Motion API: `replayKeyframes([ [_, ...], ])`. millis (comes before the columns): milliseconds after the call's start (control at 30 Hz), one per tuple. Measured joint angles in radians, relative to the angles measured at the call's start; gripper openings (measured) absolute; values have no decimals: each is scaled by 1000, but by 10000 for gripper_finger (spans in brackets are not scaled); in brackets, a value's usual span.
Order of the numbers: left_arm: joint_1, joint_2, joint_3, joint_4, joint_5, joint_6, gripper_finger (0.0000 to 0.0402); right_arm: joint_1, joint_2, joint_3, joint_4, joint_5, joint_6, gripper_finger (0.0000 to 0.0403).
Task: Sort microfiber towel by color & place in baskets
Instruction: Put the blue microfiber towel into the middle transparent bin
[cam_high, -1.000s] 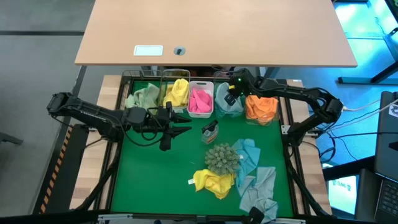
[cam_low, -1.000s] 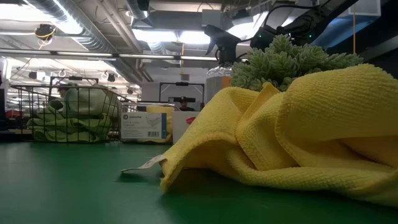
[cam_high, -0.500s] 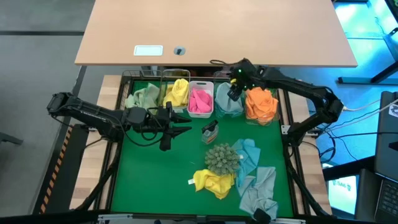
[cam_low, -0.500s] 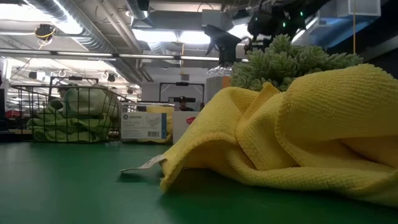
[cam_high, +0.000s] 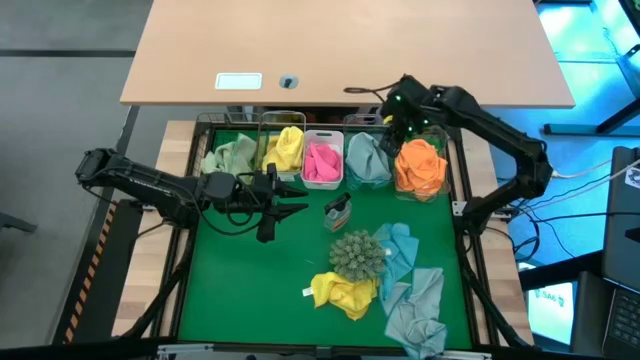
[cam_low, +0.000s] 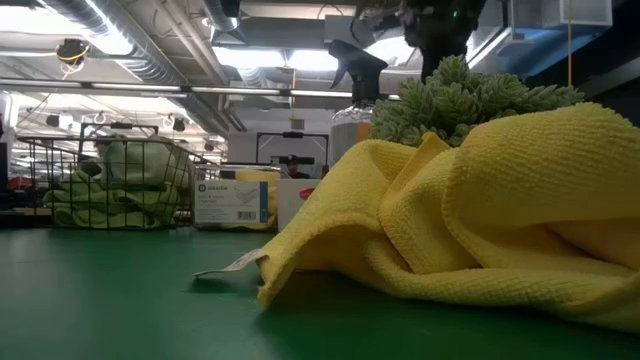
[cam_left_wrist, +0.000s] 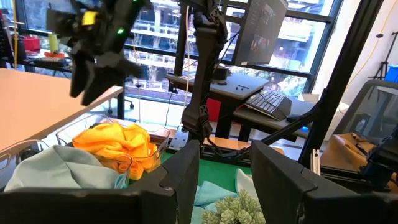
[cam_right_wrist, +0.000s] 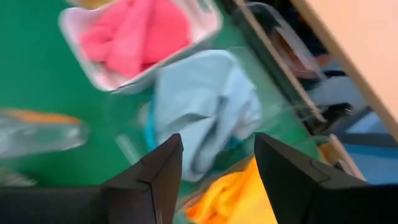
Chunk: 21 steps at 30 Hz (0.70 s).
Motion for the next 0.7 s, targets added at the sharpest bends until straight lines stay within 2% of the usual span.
replayKeyframes([
  [333,0,0,0,0,0,-1,137,287,-64,11,-74,-31,62,200],
  [700,0,0,0,0,0,0,137,680,-72,1,-145,-26,287,200],
])
